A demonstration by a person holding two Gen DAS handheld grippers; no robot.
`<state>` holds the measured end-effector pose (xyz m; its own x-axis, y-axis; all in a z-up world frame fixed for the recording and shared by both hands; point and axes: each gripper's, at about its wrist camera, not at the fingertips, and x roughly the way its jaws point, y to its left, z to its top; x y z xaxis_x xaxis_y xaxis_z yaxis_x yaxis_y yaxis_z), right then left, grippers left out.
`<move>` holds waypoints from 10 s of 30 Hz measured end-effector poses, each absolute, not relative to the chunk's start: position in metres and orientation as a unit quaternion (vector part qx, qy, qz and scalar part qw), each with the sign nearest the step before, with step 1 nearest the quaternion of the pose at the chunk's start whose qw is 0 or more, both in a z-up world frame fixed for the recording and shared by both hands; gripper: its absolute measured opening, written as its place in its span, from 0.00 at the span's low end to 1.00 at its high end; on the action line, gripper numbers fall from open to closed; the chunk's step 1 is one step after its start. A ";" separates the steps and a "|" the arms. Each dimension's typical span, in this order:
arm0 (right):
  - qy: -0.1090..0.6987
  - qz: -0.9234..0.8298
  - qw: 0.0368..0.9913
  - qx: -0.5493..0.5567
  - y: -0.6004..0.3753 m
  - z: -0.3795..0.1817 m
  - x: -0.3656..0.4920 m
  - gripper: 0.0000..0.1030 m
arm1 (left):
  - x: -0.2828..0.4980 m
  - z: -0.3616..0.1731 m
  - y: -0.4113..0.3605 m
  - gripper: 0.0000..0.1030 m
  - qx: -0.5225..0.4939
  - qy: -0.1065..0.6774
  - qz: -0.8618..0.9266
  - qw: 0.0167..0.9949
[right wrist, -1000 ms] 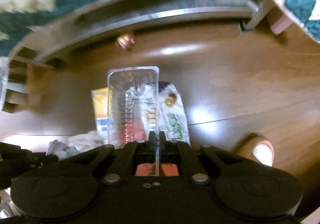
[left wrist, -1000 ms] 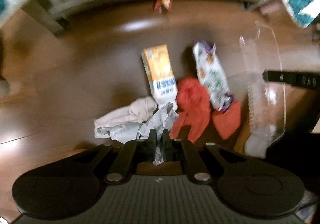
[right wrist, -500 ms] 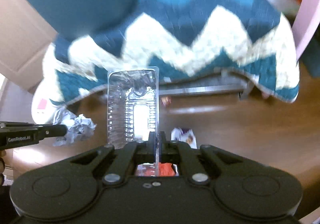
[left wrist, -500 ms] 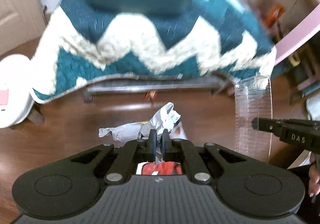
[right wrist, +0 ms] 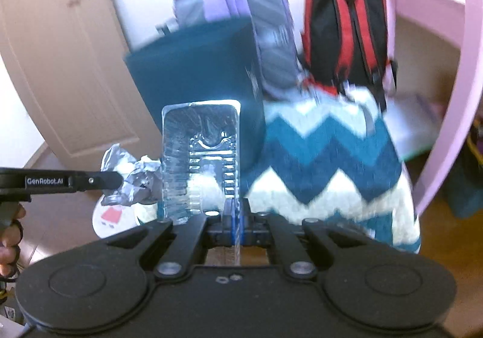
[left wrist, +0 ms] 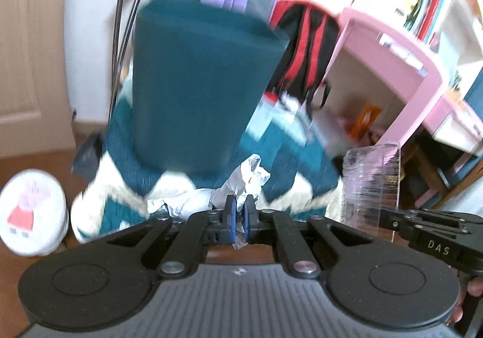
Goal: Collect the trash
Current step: 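Lift and carry the tissue and plastic tray with both tools over the wastebasket, then open both tools to drop the tissue and tray into the wastebasket, then lower left tool onto milk carton while right grasps cookie-print snack wrapper, then lift and carry the milk carton and snack wrapper with both tools to the wastebasket, then open both tools to drop the carton and wrapper into the wastebasket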
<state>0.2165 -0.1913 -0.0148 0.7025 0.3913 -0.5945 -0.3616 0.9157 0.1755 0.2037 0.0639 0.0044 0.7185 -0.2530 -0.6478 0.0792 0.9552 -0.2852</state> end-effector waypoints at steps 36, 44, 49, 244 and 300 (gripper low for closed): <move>0.204 0.207 0.957 0.011 -0.088 0.110 0.431 0.02 | 0.386 0.122 0.098 0.05 -0.075 0.261 -0.048 0.961; 0.254 0.201 0.946 -0.009 -0.068 0.060 0.474 0.02 | 0.432 0.070 0.108 0.05 -0.083 0.312 -0.036 0.946; 0.282 0.202 0.938 -0.027 -0.060 0.038 0.486 0.03 | 0.448 0.043 0.111 0.05 -0.076 0.344 -0.035 0.935; 0.458 0.215 0.855 -0.118 -0.156 -0.239 0.320 0.18 | 0.286 -0.246 0.053 0.43 -0.069 0.581 -0.084 0.807; 0.204 0.164 0.952 -0.160 -0.040 0.032 0.487 0.23 | 0.462 0.047 0.107 0.43 -0.048 0.332 -0.009 0.942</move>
